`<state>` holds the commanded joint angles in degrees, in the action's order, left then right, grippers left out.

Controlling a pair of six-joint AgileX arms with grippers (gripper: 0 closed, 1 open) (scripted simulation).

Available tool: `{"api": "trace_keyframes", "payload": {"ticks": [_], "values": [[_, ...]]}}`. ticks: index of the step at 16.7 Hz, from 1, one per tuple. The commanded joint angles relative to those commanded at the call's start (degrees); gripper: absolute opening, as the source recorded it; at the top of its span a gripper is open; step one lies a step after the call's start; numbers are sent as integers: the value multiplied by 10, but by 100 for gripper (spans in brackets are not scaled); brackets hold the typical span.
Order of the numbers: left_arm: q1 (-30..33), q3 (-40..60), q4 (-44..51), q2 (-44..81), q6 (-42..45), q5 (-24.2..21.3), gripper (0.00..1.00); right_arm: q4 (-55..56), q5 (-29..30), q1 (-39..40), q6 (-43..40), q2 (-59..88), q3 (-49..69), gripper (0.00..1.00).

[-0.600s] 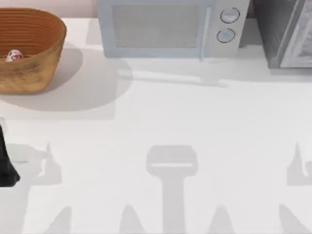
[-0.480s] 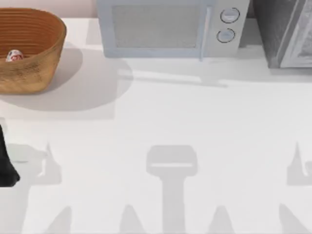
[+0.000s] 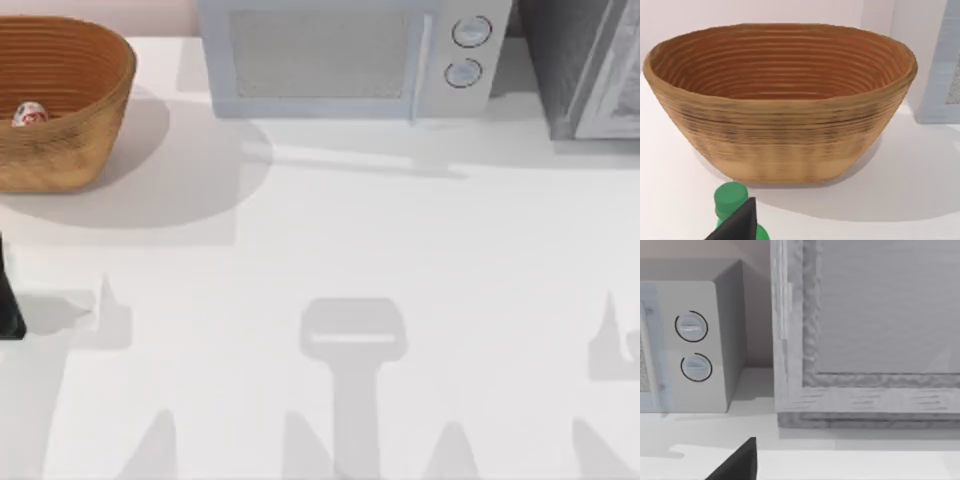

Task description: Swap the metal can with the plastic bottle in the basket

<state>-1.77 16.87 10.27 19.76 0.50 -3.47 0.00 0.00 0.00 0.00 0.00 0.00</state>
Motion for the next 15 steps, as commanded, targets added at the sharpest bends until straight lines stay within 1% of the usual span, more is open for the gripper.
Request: {"api": "trace_keyframes", "payload": {"ticks": [5, 10, 15], "values": [[-20, 231, 136, 257, 10, -40, 100, 0, 0, 0, 0, 0, 0, 100], [-42, 516, 292, 550, 28, -78, 100, 0, 0, 0, 0, 0, 0, 100], [-62, 803, 441, 836, 51, -106, 100, 0, 0, 0, 0, 0, 0, 100]]}}
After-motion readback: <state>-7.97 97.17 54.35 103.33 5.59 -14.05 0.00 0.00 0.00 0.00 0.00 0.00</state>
